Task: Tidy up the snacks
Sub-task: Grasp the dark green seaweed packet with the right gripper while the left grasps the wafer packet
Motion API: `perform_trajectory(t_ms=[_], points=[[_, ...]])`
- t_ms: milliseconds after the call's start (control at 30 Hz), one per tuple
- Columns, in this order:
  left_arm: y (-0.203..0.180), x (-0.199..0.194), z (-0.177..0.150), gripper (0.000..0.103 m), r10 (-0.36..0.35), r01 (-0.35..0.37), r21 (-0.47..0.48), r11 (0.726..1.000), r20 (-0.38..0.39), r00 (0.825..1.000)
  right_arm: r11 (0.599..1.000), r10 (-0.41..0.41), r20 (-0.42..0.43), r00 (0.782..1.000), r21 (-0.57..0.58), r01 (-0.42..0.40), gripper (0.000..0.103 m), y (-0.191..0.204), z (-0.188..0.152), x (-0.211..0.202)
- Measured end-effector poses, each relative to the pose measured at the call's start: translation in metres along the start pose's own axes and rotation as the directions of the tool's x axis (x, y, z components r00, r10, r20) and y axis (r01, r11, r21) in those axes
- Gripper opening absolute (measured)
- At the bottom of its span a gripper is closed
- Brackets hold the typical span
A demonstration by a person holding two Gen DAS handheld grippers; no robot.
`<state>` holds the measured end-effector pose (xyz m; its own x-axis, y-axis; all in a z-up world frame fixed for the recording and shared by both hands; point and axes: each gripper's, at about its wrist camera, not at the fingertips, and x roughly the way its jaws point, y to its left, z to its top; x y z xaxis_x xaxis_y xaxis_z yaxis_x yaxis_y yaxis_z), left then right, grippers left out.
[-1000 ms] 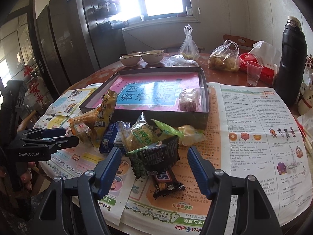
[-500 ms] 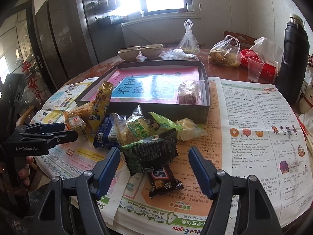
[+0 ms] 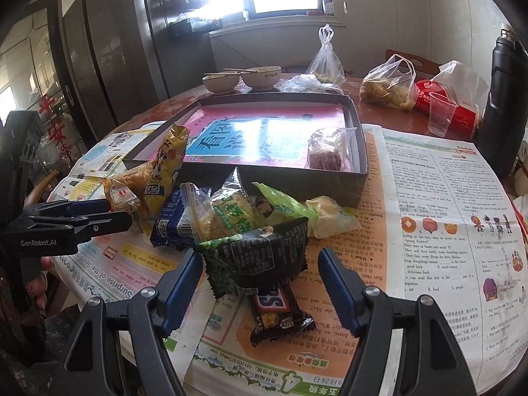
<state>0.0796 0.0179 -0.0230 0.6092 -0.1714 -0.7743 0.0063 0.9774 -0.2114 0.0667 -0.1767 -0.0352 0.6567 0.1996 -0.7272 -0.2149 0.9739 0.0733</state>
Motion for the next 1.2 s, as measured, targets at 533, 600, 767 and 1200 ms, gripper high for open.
perform_trajectory(t_ms=[533, 600, 767, 1200], points=[[0.004, 0.010, 0.003, 0.070, -0.021, 0.021, -0.012, 1.000, 0.010, 1.000, 0.999, 0.038, 0.022, 0.999, 0.008, -0.039, 0.057, -0.005, -0.001, 0.004], [0.004, 0.012, 0.002, 0.065, -0.029, 0.029, -0.016, 0.999, 0.001, 1.000, 0.999, 0.041, 0.024, 0.999, 0.011, -0.041, 0.056, -0.005, -0.002, 0.002], [0.004, 0.015, 0.003, 0.060, -0.039, 0.039, -0.022, 0.999, 0.001, 0.999, 0.999, 0.050, 0.030, 0.998, 0.020, -0.050, 0.056, -0.006, -0.001, -0.002], [0.009, 0.006, -0.001, 0.045, -0.075, 0.075, -0.031, 0.997, 0.008, 0.997, 0.996, 0.078, 0.060, 0.995, 0.038, -0.081, 0.055, -0.004, 0.002, -0.016]])
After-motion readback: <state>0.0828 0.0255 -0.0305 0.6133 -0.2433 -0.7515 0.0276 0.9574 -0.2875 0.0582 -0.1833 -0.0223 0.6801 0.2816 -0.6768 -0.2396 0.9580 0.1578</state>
